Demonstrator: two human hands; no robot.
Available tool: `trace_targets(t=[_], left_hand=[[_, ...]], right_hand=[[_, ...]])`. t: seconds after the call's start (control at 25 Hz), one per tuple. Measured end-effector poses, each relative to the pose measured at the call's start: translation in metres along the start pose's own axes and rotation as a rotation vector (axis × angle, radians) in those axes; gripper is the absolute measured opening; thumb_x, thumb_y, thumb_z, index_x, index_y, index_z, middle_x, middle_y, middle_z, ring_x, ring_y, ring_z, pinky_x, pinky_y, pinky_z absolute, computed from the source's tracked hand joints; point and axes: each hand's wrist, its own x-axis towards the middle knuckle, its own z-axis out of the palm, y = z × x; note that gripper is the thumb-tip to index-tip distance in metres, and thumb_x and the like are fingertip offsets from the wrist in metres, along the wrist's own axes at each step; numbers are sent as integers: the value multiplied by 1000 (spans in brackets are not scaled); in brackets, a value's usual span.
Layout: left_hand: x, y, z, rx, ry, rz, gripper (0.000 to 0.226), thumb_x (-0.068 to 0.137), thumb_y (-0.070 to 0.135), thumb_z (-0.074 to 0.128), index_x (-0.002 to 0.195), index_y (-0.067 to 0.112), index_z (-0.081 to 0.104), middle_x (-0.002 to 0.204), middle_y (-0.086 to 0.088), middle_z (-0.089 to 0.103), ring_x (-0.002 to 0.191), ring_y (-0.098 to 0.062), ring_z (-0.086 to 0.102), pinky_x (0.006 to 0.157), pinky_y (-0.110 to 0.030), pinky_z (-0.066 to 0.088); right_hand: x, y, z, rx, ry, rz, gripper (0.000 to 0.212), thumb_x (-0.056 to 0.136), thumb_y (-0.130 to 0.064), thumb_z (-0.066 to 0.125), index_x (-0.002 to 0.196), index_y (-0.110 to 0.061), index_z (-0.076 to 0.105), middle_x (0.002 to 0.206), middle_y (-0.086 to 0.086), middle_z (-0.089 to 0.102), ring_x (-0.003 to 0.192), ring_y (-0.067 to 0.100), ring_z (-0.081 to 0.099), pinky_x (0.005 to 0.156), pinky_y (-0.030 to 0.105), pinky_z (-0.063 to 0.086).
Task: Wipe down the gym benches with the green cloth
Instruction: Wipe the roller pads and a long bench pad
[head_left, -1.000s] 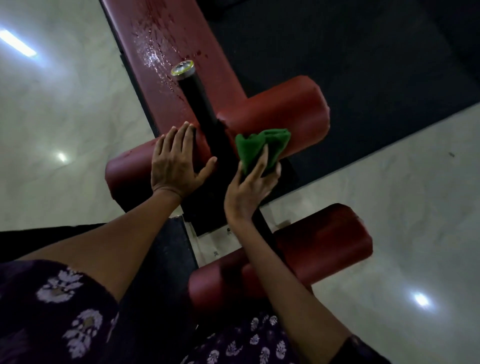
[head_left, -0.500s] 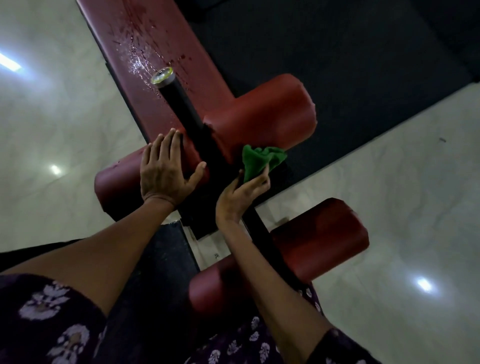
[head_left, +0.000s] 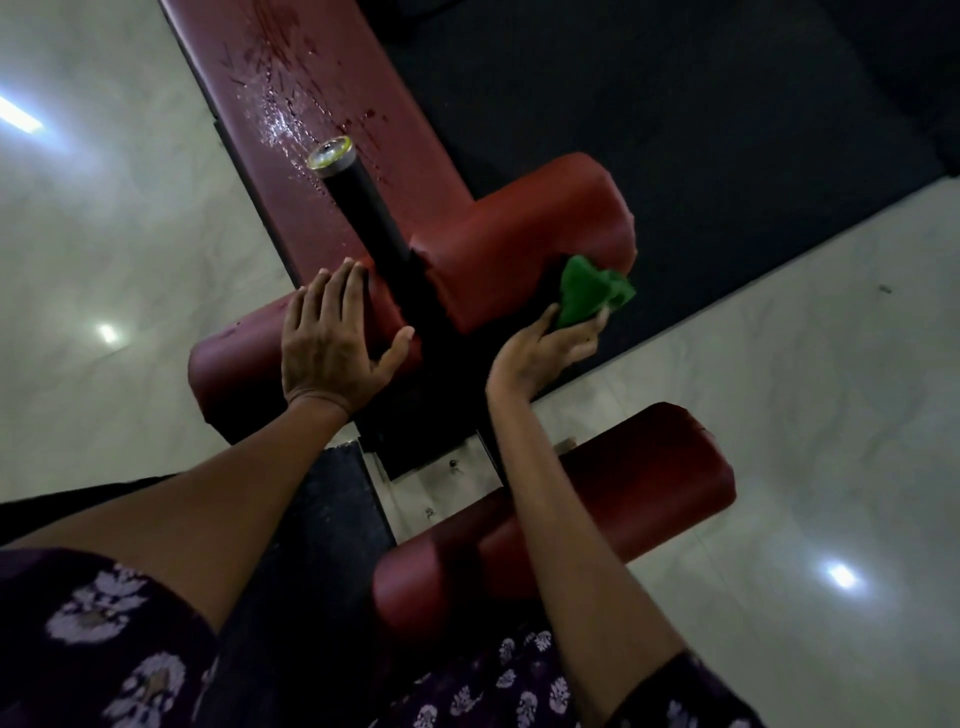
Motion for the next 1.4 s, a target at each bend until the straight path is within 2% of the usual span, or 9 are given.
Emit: trace_targets(t=[0.08, 0.2, 0.32, 0.44, 0.68, 0.88, 1.04, 1.2, 1.4], left_hand=[[0, -1, -1, 2, 6, -2, 79, 88, 60, 31, 134, -3, 44, 136, -22, 49, 123, -40, 47, 101, -52, 38], [3, 1, -2, -8, 9, 3, 79, 88, 60, 32, 134, -3, 43, 136, -22, 49, 123, -40, 48, 102, -53, 38], [3, 3, -1, -1, 12, 11, 79, 88, 60, 32, 134, -3, 44, 135, -22, 49, 122, -41, 48, 101, -53, 39], [2, 1, 0, -5, 12, 10, 79, 88, 60, 33, 133, -3, 45, 135, -22, 50, 122, -41, 49, 100, -52, 39], [1, 2, -1, 2, 53, 19, 78, 89, 60, 32, 132, -3, 46, 135, -22, 50, 121, -41, 49, 100, -50, 37], [4, 3, -1, 0, 45, 7, 78, 88, 60, 34, 135, -2, 44, 137, -21, 49, 123, -40, 47, 102, -50, 34], [4, 5, -2, 6, 31, 4, 78, 88, 59, 35, 136, -2, 43, 137, -22, 48, 124, -40, 46, 103, -49, 34], [1, 4, -2, 41, 17, -15, 80, 88, 61, 30, 136, -1, 42, 138, -22, 47, 125, -39, 46, 104, -49, 32], [8, 5, -3, 39, 1, -20, 79, 87, 59, 33, 137, -1, 41, 138, -22, 47, 125, -40, 45, 105, -49, 31]], right_hand=[[-24, 3, -6, 11, -108, 36, 51, 97, -10, 46, 144, -6, 26, 134, 20, 35, 116, 30, 48, 94, 26, 40], [10, -18, -11, 7, -18, -84, 49, 94, -5, 50, 141, -8, 37, 134, 19, 37, 116, 26, 47, 98, 31, 41], [69, -59, -14, -327, -29, -218, 49, 94, -13, 49, 141, -20, 39, 139, 13, 36, 121, 25, 41, 97, 40, 40], [118, -87, -21, -593, -266, -297, 46, 93, -18, 47, 138, -28, 41, 134, 3, 44, 120, 20, 43, 95, 41, 37], [166, -95, -47, -414, -692, 101, 34, 94, -16, 46, 127, -23, 48, 117, 6, 60, 104, 22, 59, 96, 42, 47], [177, -124, -40, -496, -831, 39, 32, 98, -29, 45, 130, -25, 45, 111, -2, 57, 97, 14, 57, 80, 31, 48], [190, -119, -5, -500, -882, 116, 41, 99, -30, 43, 139, -26, 39, 120, 0, 57, 101, 17, 56, 90, 36, 47], [197, -89, -35, -474, -903, 251, 32, 98, -28, 48, 130, -29, 46, 122, 5, 61, 102, 20, 61, 86, 37, 51], [197, -130, -9, -543, -928, -95, 33, 96, -31, 50, 128, -24, 49, 117, -1, 59, 108, 18, 57, 93, 34, 46]])
